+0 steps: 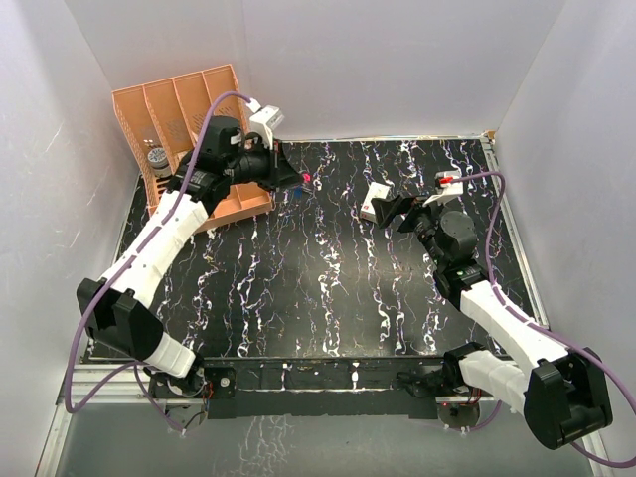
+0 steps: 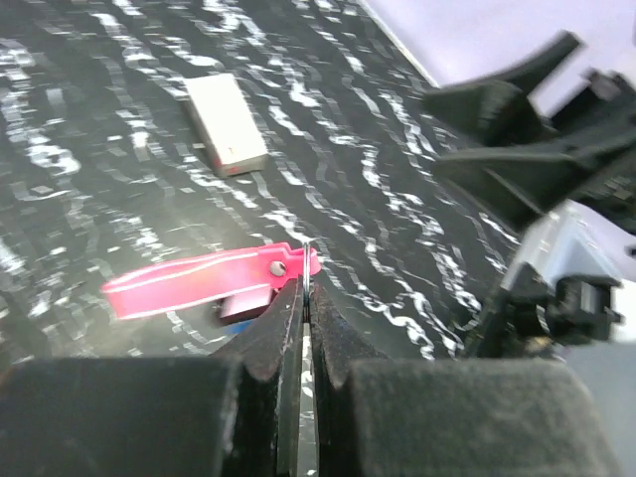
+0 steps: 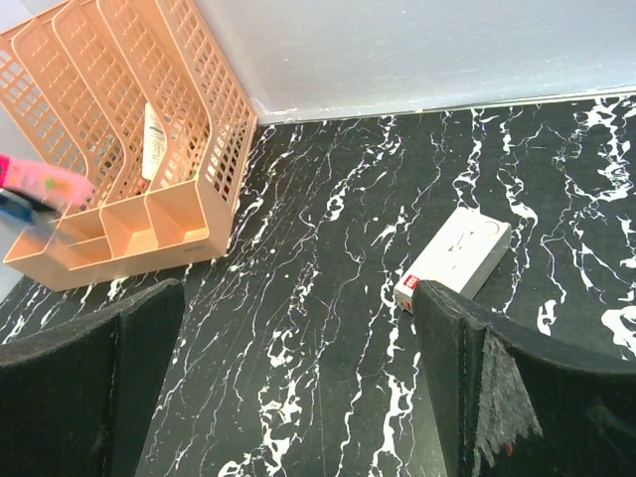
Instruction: Put the keys on the keyring
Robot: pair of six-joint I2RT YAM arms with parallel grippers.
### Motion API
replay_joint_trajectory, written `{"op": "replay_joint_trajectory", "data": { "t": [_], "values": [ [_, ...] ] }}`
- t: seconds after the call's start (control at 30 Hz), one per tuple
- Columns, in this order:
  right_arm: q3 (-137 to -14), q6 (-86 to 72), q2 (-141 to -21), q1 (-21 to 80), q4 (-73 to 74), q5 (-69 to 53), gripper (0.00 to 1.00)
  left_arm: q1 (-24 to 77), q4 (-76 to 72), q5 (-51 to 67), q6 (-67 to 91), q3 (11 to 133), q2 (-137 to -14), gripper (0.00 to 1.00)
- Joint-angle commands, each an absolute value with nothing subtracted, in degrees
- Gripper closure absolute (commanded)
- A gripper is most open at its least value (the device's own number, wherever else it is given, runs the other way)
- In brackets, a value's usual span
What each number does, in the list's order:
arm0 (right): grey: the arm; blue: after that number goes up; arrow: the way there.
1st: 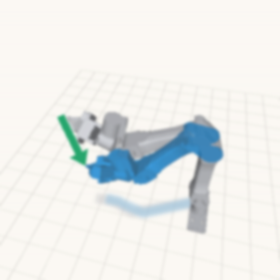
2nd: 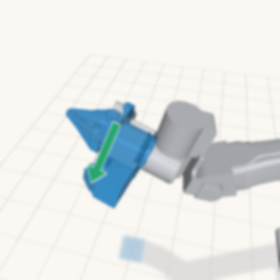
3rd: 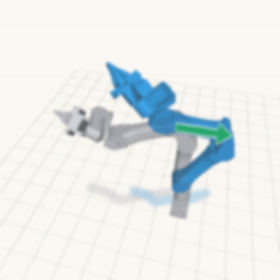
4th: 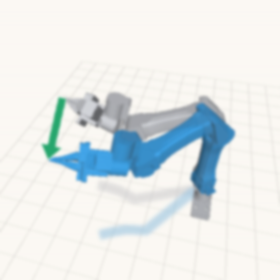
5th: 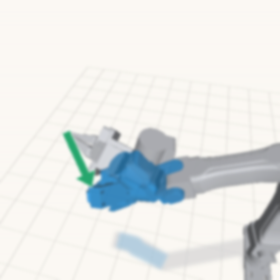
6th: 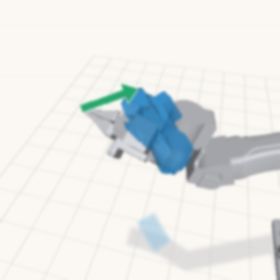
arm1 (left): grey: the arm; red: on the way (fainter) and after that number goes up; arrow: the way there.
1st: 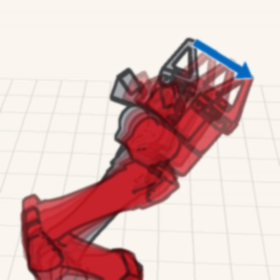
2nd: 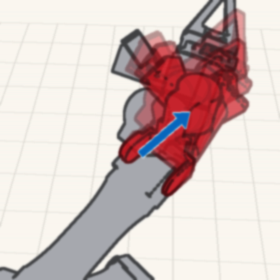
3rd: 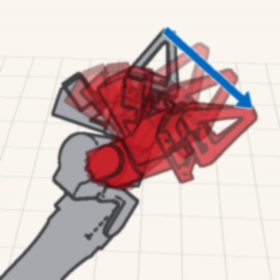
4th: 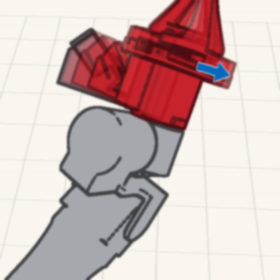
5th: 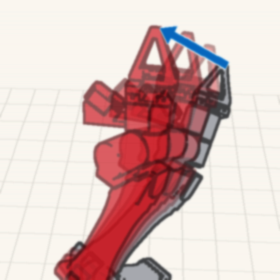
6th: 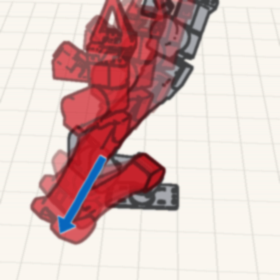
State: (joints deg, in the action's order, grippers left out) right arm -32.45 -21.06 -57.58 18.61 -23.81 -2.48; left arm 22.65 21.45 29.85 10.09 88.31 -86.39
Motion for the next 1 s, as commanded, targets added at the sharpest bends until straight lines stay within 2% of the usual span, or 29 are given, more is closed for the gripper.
{"op": "replay_joint_trajectory", "data": {
  "t": [0.0,0.53,0.67,0.87,0.97],
  "values": [
    [-34.9,-20.39,-56.07,17.94,-23.72,-1.85,0.02,23.54,10.4,45.99,14.09,85.76,-84.39,1.0],
    [-34.91,-20.94,-56.28,17.42,-24.03,-2.64,0.02,23.38,12.49,46.0,11.02,86.26,-83.53,1.0],
    [-34.89,-20.96,-56.5,17.34,-24.01,-2.72,0.02,23.38,20.07,43.94,6.93,90.25,-85.74,1.0],
    [-35.16,-20.85,-56.43,17.09,-23.79,-2.66,0.02,24.28,44.98,19.88,-4.35,103.16,-94.83,1.0],
    [-35.31,-20.99,-56.46,17.01,-23.79,-2.75,0.02,24.94,51.3,9.12,-5.45,106.64,-98.24,1.0]
  ]
}}
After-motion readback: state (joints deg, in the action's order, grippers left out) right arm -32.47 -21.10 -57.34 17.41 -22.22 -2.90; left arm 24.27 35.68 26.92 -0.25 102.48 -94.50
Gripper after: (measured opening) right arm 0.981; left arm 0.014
